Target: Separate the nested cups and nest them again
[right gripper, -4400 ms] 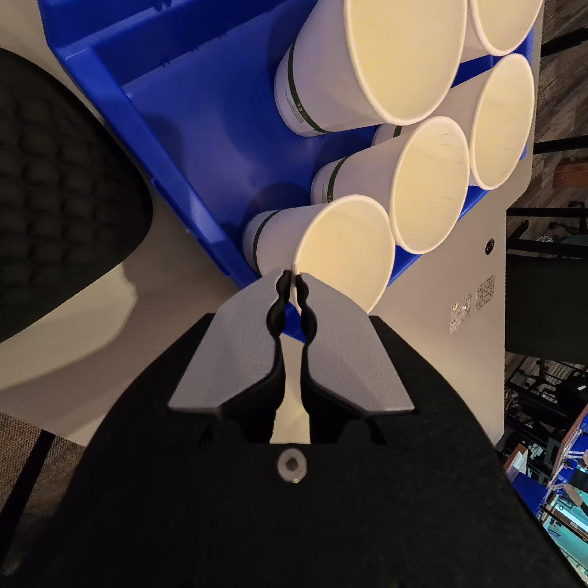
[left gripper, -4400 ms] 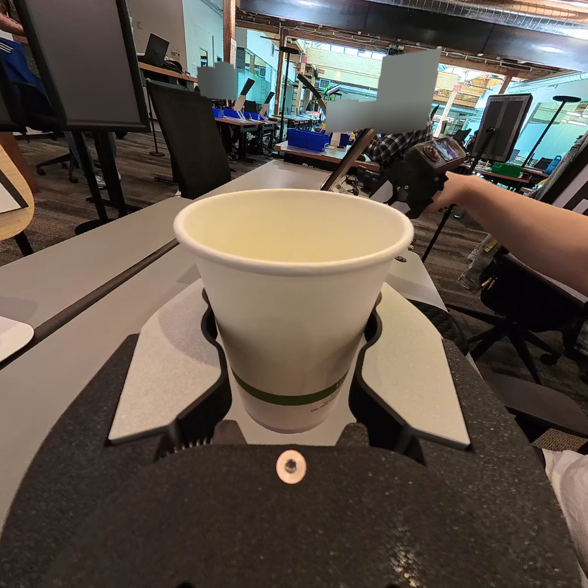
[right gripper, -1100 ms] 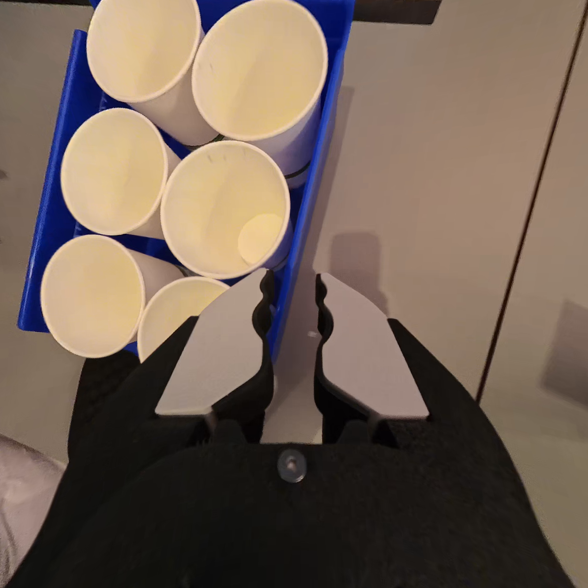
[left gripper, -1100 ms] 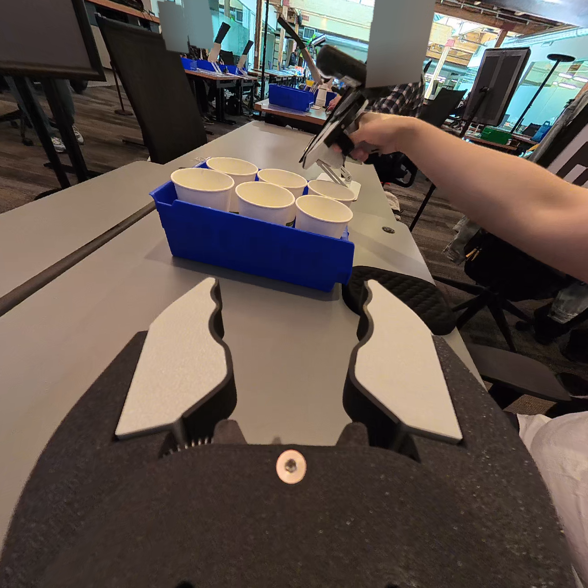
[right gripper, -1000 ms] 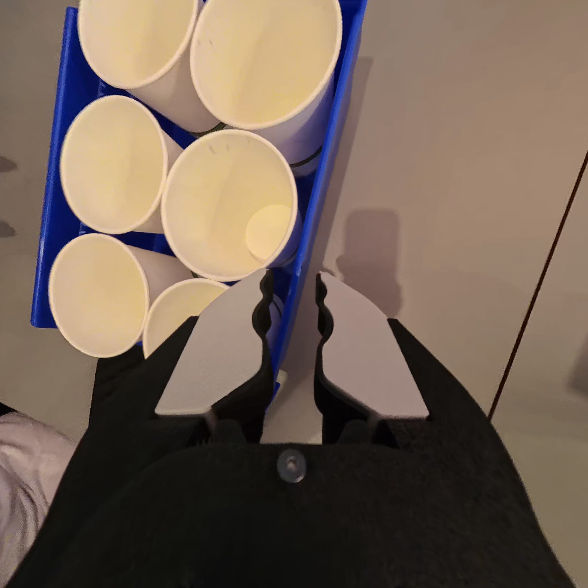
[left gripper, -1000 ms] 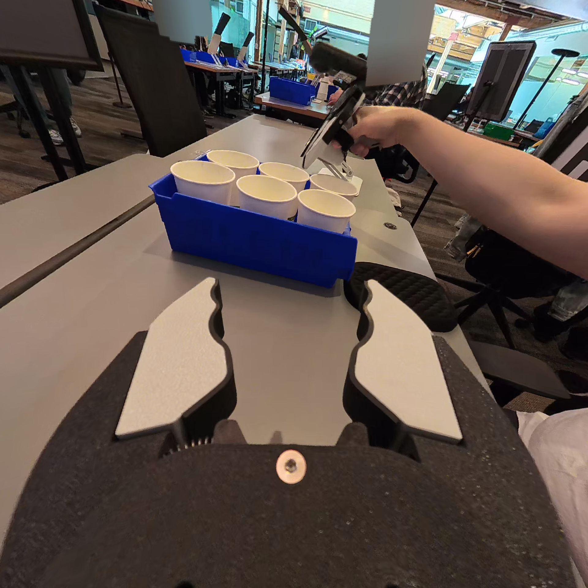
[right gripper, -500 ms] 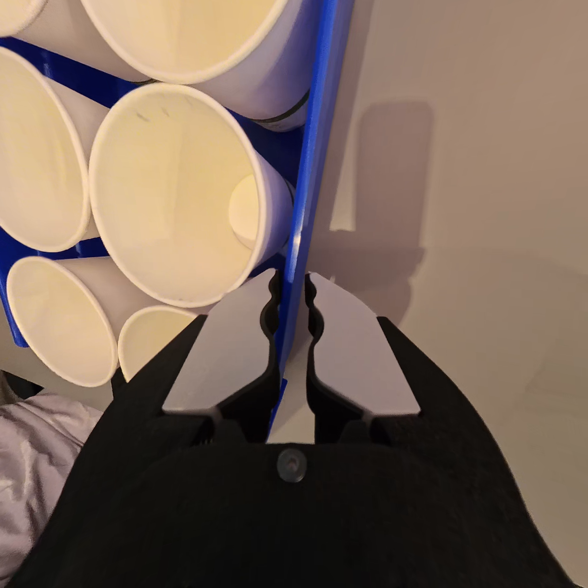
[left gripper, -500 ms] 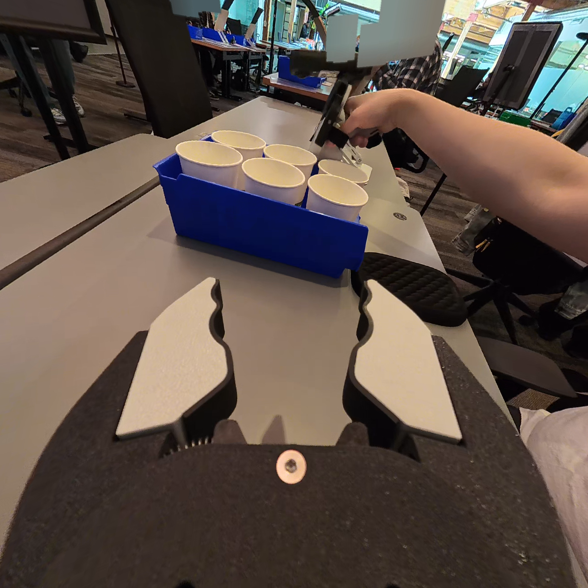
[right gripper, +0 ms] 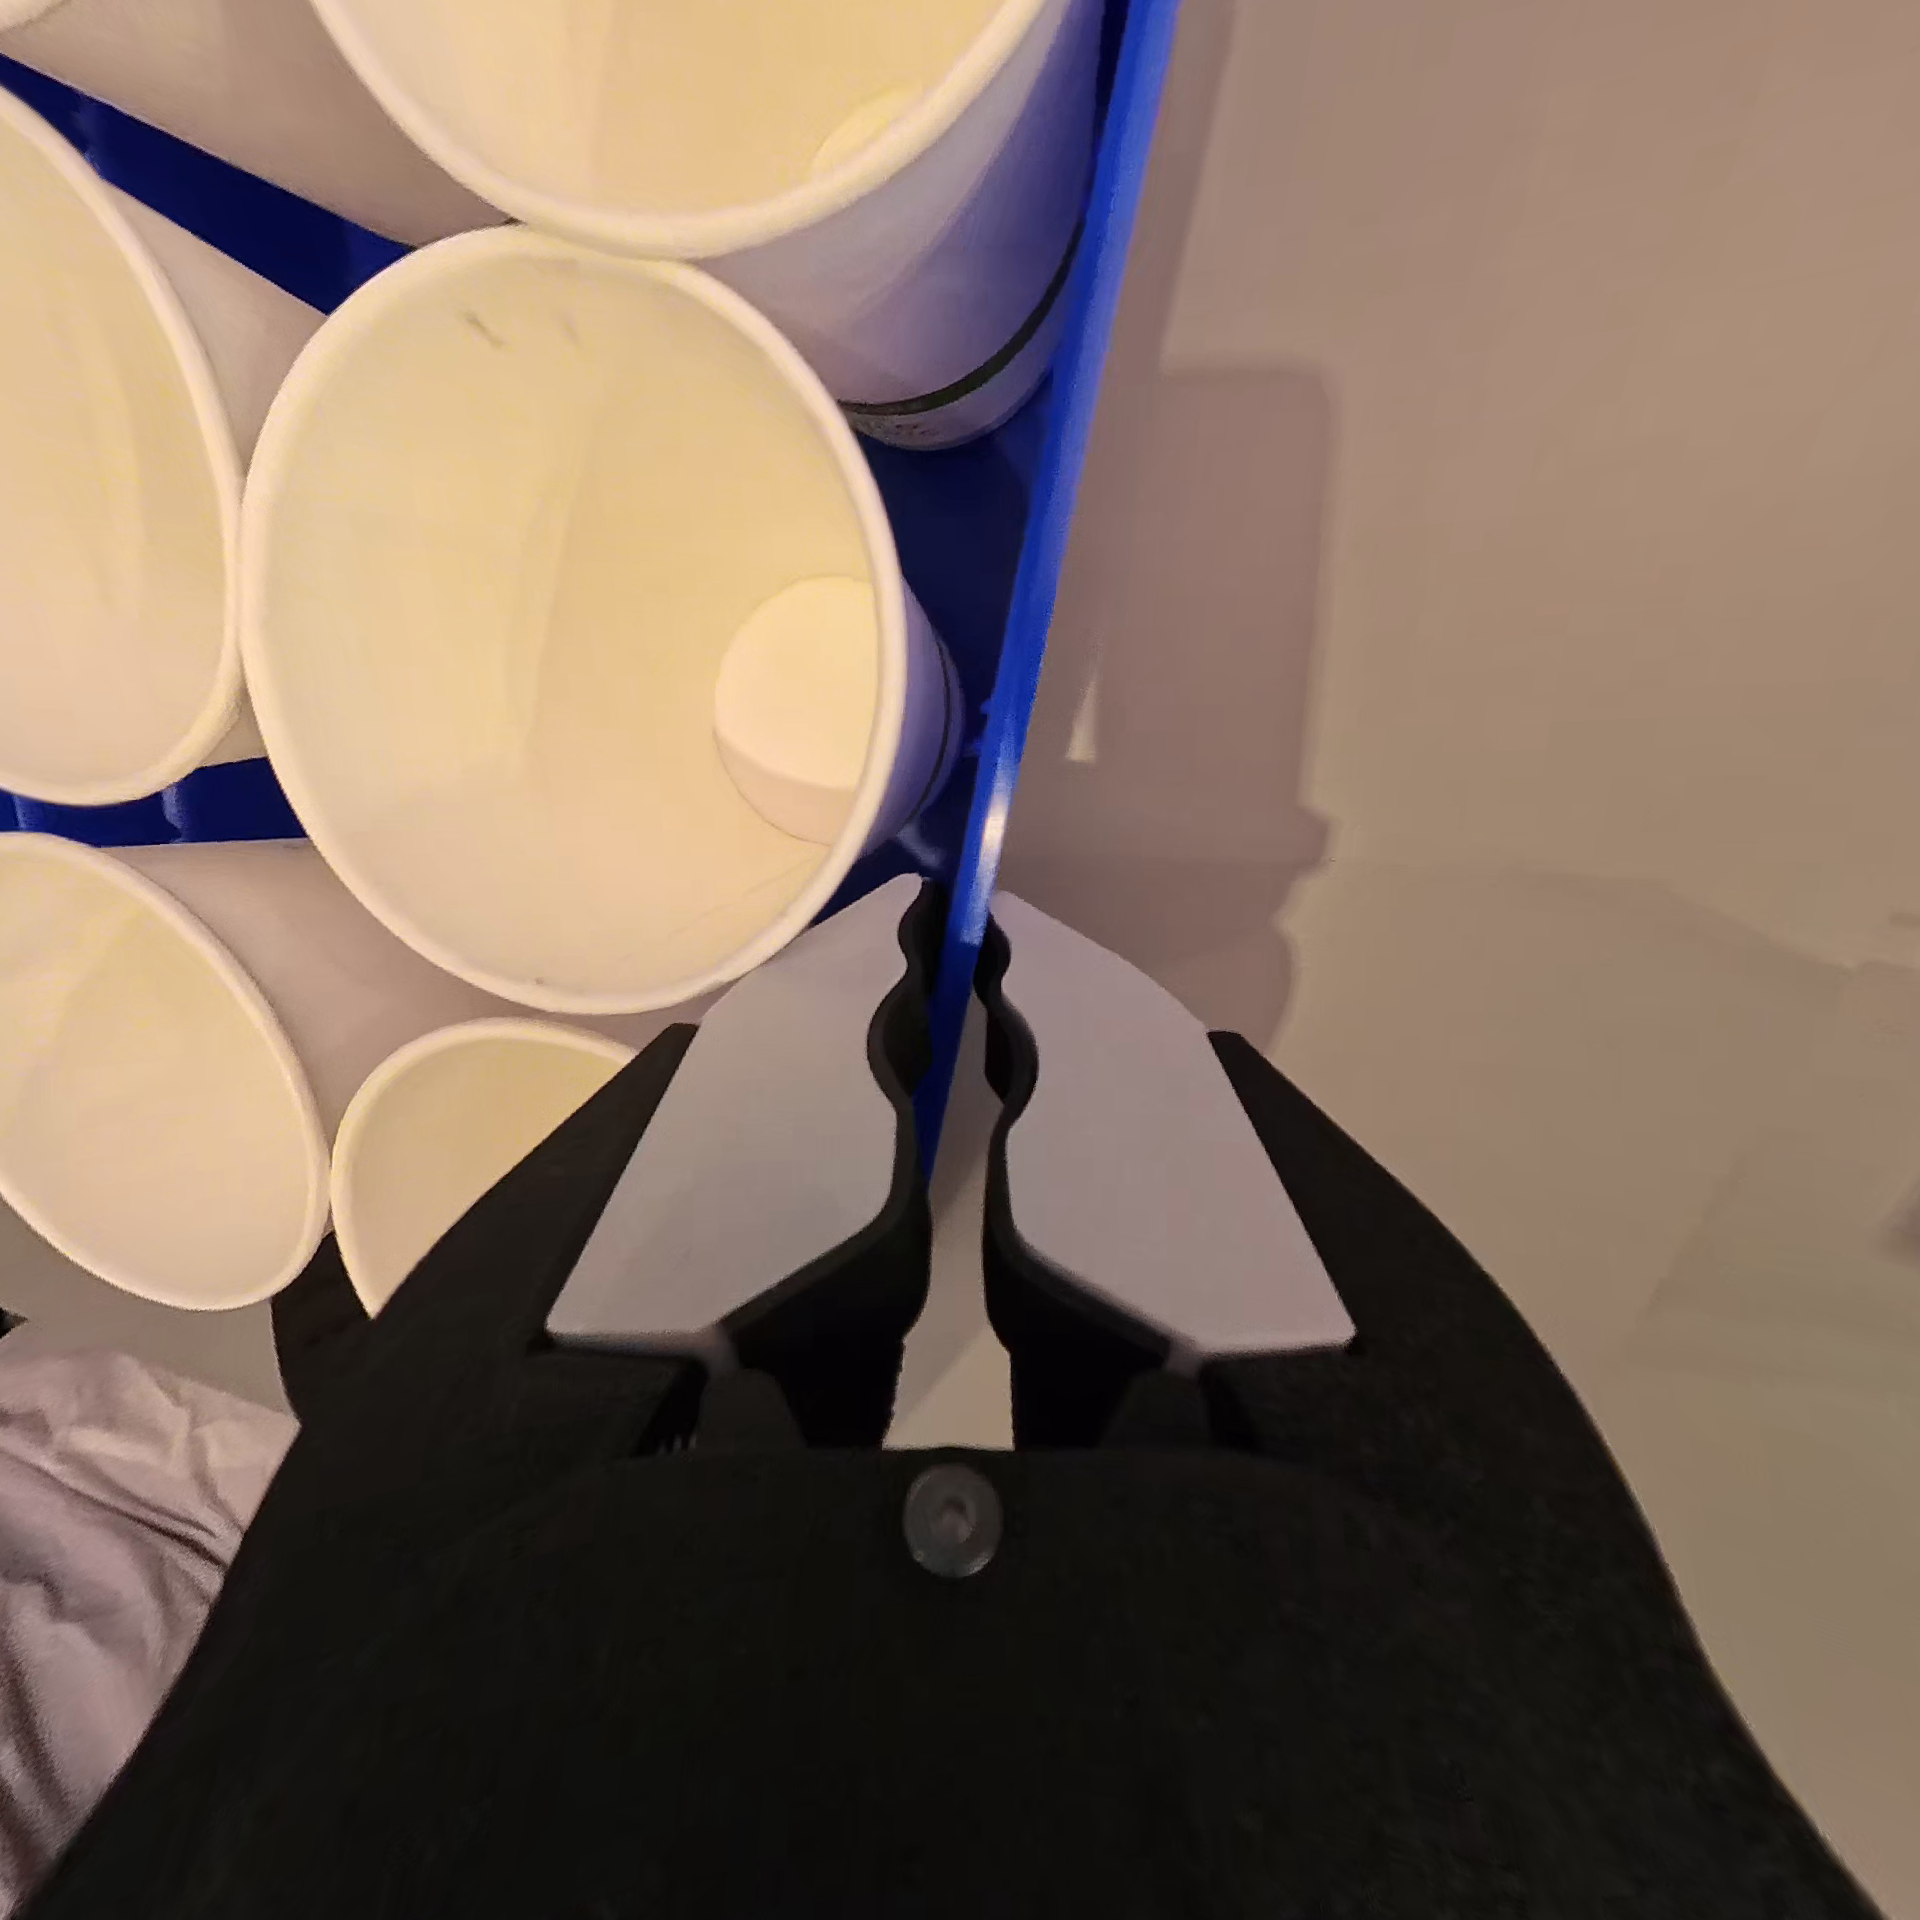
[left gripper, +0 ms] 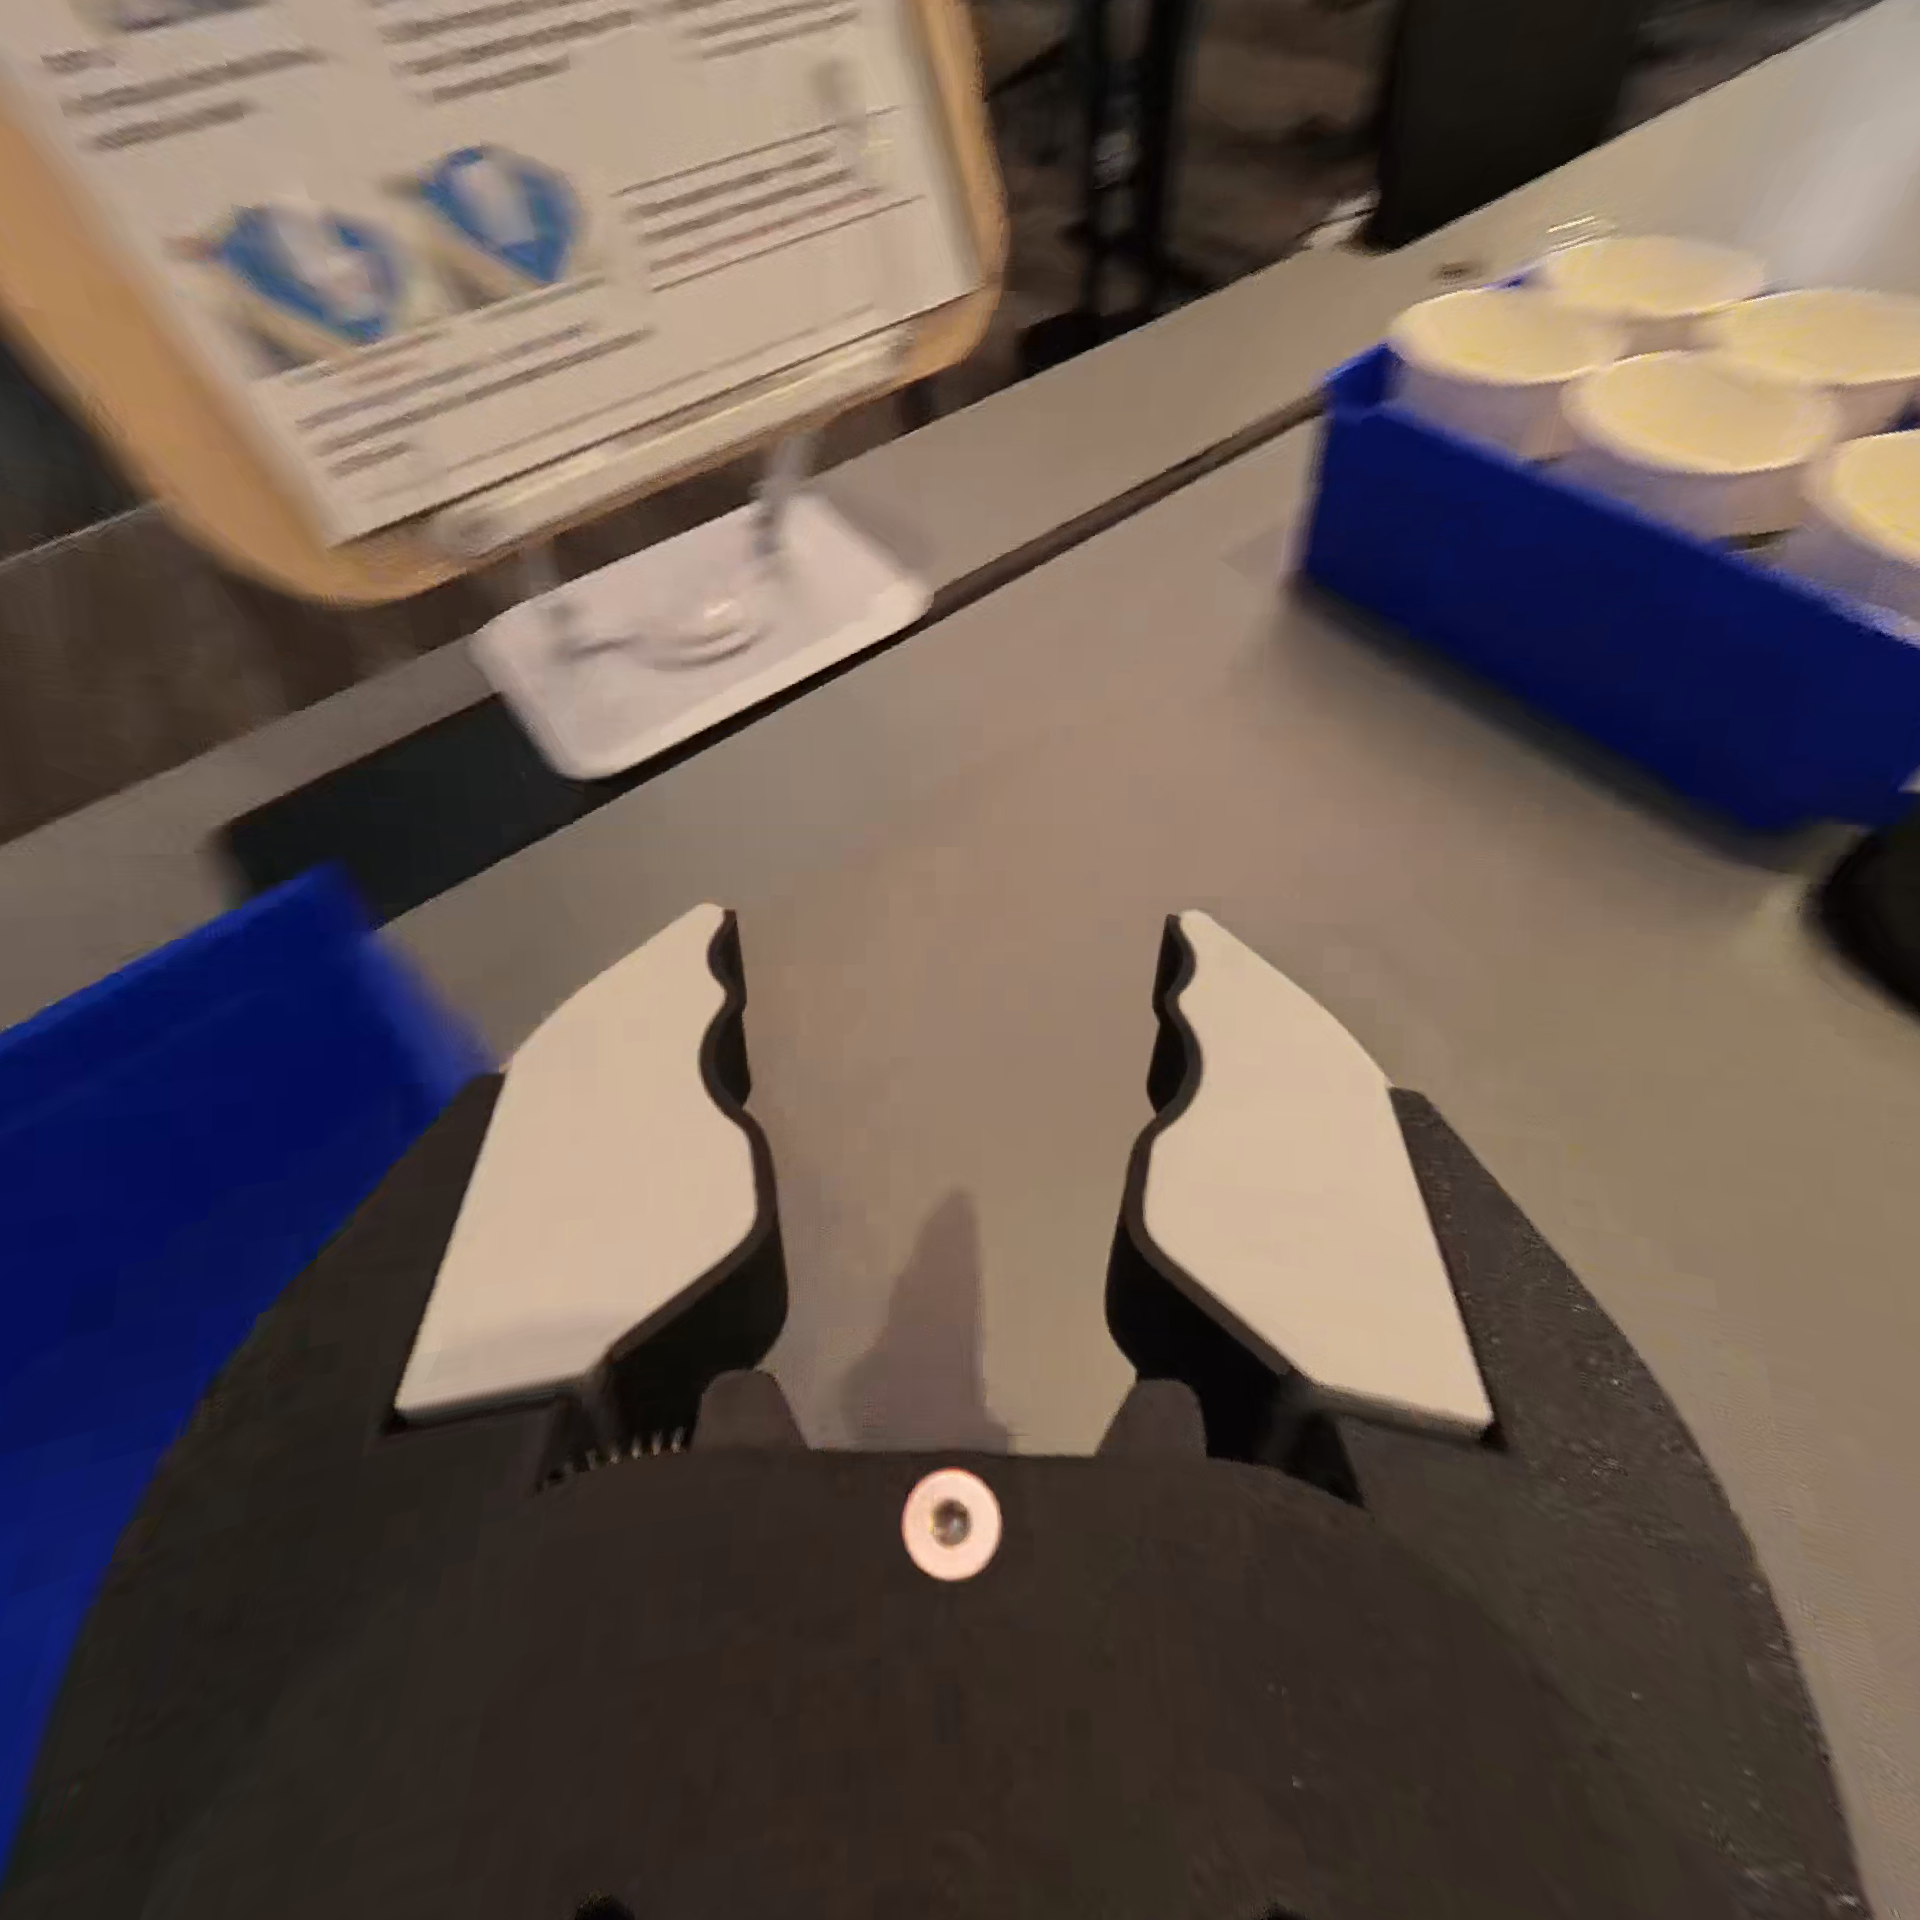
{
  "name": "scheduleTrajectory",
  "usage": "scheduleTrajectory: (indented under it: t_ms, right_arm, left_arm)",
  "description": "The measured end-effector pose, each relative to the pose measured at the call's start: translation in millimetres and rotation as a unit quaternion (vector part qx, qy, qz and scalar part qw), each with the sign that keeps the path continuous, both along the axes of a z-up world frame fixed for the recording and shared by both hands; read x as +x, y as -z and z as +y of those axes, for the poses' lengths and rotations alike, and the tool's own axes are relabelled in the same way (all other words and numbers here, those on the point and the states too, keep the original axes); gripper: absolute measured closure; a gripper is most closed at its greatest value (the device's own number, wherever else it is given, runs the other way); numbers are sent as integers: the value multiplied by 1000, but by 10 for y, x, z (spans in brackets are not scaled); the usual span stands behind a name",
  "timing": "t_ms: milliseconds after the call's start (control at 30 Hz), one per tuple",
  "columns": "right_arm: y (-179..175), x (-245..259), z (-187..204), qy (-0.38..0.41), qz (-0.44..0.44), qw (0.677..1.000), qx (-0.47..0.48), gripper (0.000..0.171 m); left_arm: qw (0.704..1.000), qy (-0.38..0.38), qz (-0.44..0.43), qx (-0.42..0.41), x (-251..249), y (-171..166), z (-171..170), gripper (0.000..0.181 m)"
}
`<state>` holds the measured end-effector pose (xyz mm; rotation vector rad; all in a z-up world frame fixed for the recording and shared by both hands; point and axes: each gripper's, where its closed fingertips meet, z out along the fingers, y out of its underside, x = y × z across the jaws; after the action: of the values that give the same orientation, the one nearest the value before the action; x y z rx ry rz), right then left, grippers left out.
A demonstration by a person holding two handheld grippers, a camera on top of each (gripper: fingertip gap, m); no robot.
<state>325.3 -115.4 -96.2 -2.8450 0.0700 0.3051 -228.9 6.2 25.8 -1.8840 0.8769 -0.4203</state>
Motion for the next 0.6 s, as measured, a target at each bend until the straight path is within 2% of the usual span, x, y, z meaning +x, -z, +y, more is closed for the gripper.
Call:
scheduleTrajectory:
  t_ms: [67,167,300,400,500,600]
  right_arm:
    - [1,-4,-16,-6,-7,1000,-3,166]
    - [-2,-9,-29,-12,-21,1000,-4,166]
    - [1,7,-11,-5,-38,999,3,166]
    - [1,-1,-16,-2,-31,999,8,167]
    - [-2,-14,-34,-2,-23,1000,14,166]
    - [-3,-19,-59,-2,-18,1000,17,166]
  left_arm:
    - [994,-96,41,9,-534,62,68,111]
    - [980,-189,64,2,-1043,213,77,102]
    - [971,-232,52,-39,-1201,482,24,93]
    - [956,-277,78,-58,-1302,700,42,82]
    - [948,-297,87,-73,-1299,885,94,85]
    - [942,-297,107,-117,-1259,1151,121,97]
